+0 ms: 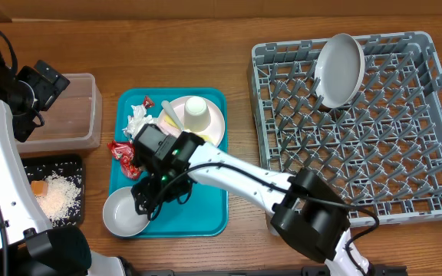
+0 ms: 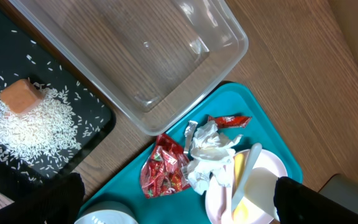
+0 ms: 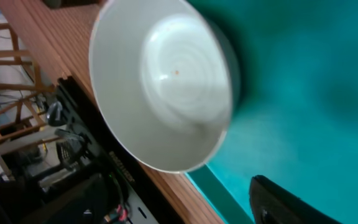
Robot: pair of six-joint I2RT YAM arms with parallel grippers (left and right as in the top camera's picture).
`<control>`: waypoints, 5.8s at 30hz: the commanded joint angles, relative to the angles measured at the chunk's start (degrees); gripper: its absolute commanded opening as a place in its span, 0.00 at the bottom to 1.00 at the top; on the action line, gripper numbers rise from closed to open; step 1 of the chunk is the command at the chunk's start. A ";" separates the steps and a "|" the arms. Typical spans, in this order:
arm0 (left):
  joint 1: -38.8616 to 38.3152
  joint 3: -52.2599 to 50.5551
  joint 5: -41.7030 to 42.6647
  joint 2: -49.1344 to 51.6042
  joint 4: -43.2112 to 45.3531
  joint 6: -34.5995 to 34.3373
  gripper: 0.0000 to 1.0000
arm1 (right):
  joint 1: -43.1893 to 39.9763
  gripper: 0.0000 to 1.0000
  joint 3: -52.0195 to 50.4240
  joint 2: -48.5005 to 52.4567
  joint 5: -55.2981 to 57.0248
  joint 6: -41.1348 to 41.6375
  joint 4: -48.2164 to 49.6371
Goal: Sort waste into correct bins and load items into the dishwasher rack
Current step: 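Reach the right gripper to the white bowl on the teal tray and grasp it, then carry the white bowl with the right gripper to the rack, then set the bowl upside down in the rack's back right area and release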
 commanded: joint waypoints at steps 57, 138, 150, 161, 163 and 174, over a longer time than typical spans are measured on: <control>-0.11 0.81 0.44 -0.04 -0.13 -0.33 1.00 | -33.81 0.04 0.26 -28.98 34.25 3.06 -18.29; -0.11 0.81 0.44 -0.04 -0.13 -0.33 1.00 | -69.72 0.04 -13.66 -10.71 89.61 1.70 0.61; -0.11 0.81 0.42 -0.04 -0.13 -0.31 1.00 | -66.75 0.06 -12.92 -10.95 67.32 1.51 -4.76; -0.11 0.81 0.42 -0.04 -0.13 -0.31 1.00 | -68.19 0.51 14.19 -11.91 37.66 1.51 -27.36; -0.11 0.81 0.42 -0.04 -0.13 -0.33 1.00 | -69.33 0.51 21.16 -11.91 35.06 1.51 -31.23; -0.11 0.81 0.42 0.00 -0.13 -0.31 1.00 | -79.32 0.38 28.37 -11.04 33.81 1.51 -33.90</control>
